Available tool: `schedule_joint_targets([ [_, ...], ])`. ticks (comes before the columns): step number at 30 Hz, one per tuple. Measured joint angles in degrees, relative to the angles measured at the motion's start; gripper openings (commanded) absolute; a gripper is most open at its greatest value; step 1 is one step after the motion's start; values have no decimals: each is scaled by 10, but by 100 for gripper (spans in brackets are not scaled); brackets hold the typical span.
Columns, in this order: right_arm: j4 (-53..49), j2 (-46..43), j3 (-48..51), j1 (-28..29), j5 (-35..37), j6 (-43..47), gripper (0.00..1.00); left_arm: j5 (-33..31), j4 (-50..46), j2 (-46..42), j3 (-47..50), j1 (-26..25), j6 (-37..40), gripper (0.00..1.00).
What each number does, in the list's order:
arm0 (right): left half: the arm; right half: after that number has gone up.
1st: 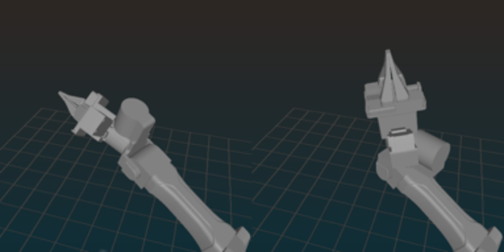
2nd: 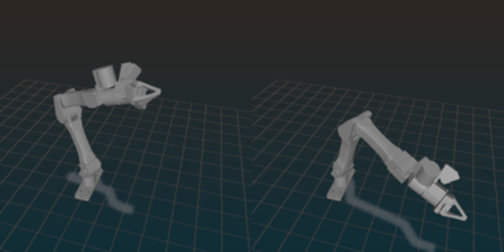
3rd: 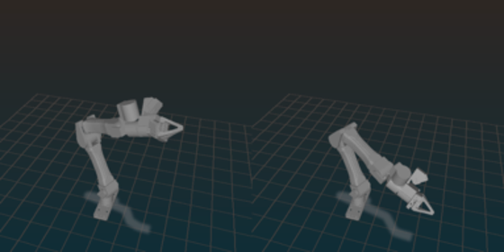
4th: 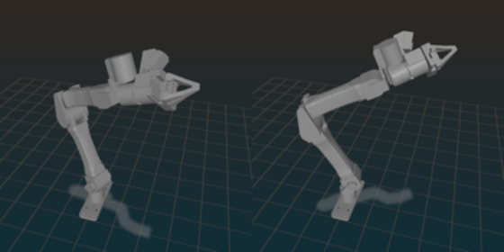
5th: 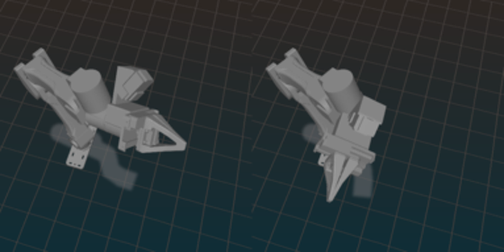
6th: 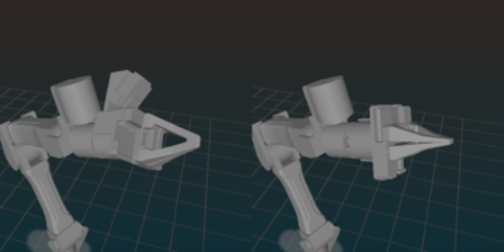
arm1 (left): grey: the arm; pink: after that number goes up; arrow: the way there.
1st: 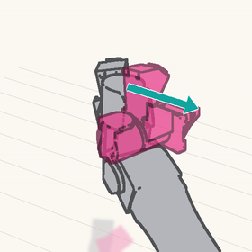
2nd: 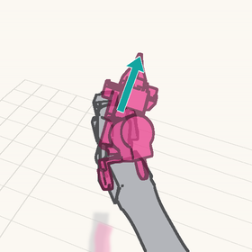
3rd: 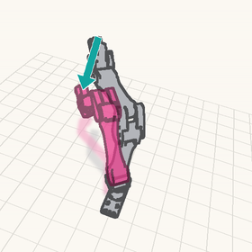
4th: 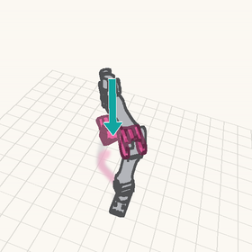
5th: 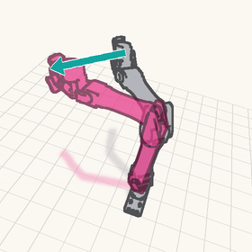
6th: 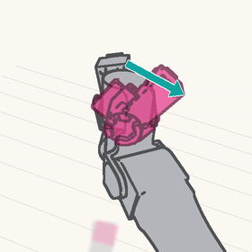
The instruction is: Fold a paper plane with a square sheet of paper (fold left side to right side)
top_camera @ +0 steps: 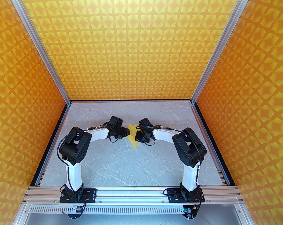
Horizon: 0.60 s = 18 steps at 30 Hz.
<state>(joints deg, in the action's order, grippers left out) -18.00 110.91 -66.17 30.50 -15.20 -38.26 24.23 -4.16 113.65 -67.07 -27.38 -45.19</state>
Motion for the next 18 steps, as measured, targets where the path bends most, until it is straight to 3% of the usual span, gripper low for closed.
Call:
schedule_joint_targets([
  [18, 1, 0, 0, 0, 0, 0, 9, 34, 75, -5, 56, -8, 0, 33],
])
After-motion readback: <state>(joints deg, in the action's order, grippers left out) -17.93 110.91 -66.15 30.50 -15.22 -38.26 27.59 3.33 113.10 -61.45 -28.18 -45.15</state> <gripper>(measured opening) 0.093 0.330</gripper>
